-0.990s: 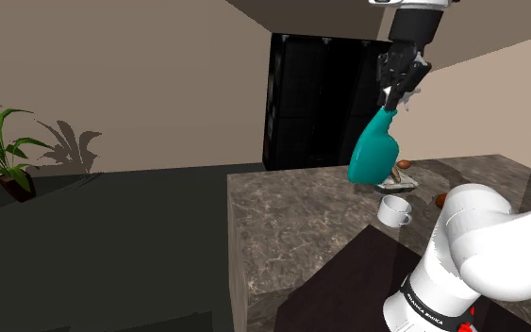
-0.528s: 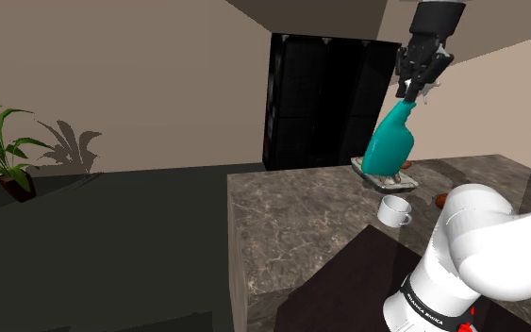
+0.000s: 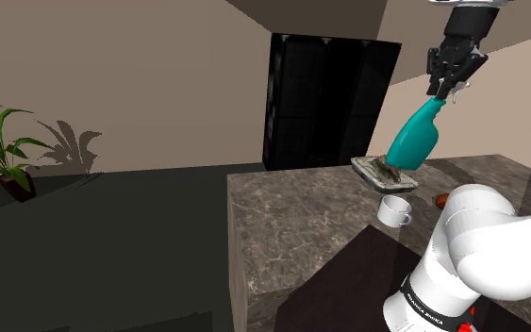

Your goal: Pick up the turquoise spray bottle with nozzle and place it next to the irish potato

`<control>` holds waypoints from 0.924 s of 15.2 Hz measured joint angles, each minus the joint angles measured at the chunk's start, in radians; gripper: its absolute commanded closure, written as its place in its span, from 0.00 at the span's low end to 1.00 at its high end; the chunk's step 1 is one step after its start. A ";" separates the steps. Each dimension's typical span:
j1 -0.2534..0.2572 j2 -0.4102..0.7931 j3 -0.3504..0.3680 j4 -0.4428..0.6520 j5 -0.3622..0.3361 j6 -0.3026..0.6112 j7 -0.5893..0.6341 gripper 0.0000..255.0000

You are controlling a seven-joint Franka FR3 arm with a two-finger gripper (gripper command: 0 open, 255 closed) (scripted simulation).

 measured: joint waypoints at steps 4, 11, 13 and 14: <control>-0.001 -0.011 -0.074 0.046 -0.076 -0.027 -0.090 1.00; 0.020 -0.002 -0.225 0.168 -0.221 -0.057 -0.269 1.00; 0.024 -0.006 -0.260 0.194 -0.257 -0.063 -0.316 1.00; 0.037 0.008 -0.290 0.228 -0.278 -0.064 -0.345 1.00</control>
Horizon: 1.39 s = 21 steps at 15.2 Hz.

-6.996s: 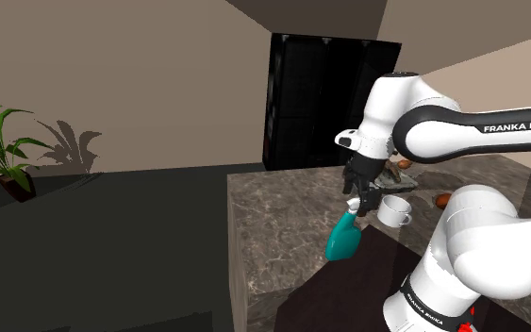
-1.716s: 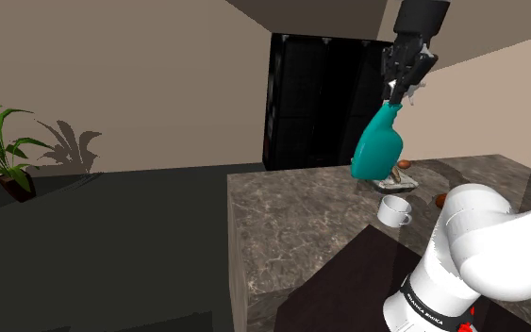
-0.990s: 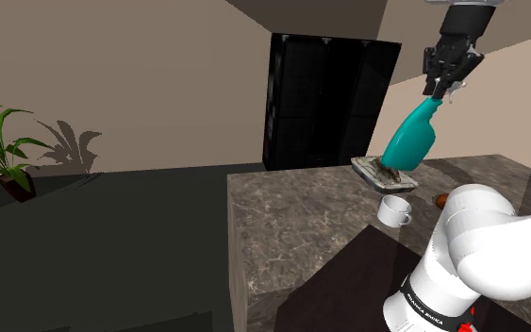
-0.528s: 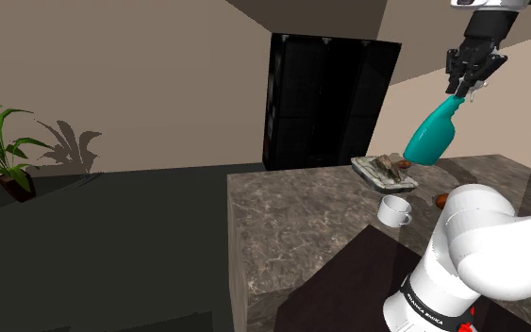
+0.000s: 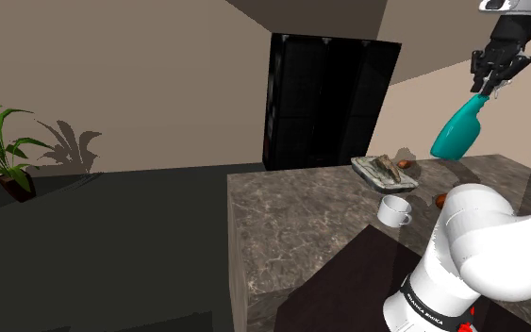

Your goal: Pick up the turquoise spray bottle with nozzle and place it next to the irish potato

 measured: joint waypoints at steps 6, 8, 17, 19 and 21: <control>0.056 0.036 -0.139 0.158 -0.106 -0.011 -0.163 1.00; 0.094 0.060 -0.195 0.226 -0.136 -0.009 -0.214 1.00; 0.091 0.010 -0.260 0.173 -0.194 0.051 -0.247 1.00; 0.082 -0.008 -0.265 0.139 -0.203 0.069 -0.240 1.00; 0.073 -0.022 -0.267 0.109 -0.207 0.083 -0.230 1.00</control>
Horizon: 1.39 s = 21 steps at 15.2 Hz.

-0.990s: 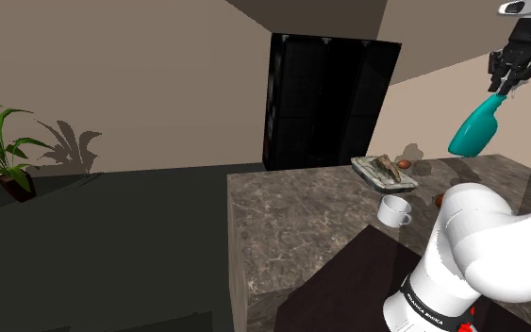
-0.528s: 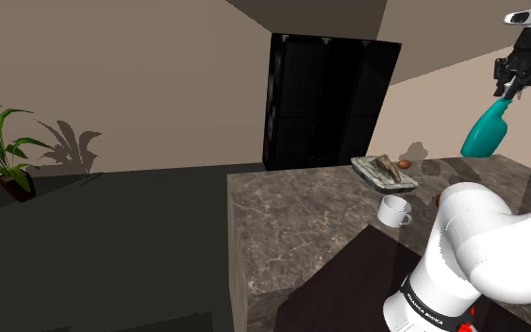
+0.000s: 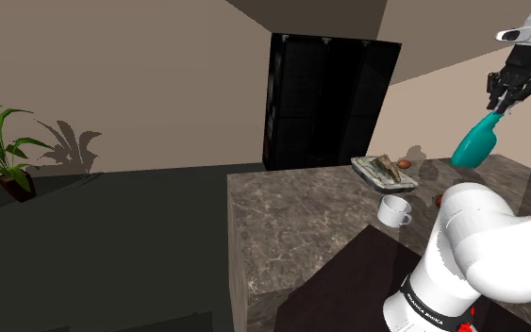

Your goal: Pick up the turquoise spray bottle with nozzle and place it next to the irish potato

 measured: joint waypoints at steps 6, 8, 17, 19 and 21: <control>-0.028 -0.052 -0.019 -0.099 -0.027 0.053 0.021 1.00; -0.036 -0.067 -0.030 -0.128 -0.039 0.070 0.025 1.00; -0.073 -0.131 -0.069 -0.252 -0.084 0.140 0.052 1.00; -0.077 -0.141 -0.079 -0.273 -0.093 0.154 0.057 1.00; -0.086 -0.155 -0.093 -0.299 -0.108 0.171 0.060 1.00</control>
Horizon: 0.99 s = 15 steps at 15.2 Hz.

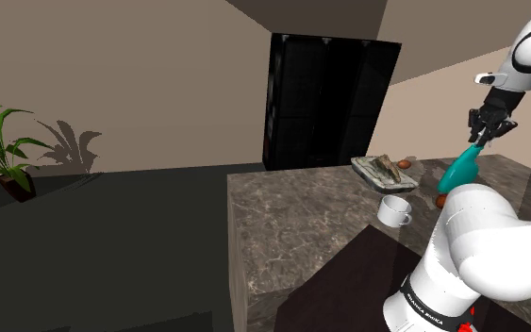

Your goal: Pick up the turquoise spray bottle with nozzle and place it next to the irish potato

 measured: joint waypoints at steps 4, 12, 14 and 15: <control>-0.010 -0.022 -0.030 -0.042 -0.027 0.032 0.007 1.00; -0.032 -0.064 -0.089 -0.127 -0.083 0.094 0.024 1.00; -0.038 -0.073 -0.106 -0.144 -0.099 0.108 0.025 1.00; -0.040 -0.078 -0.115 -0.156 -0.107 0.117 0.030 1.00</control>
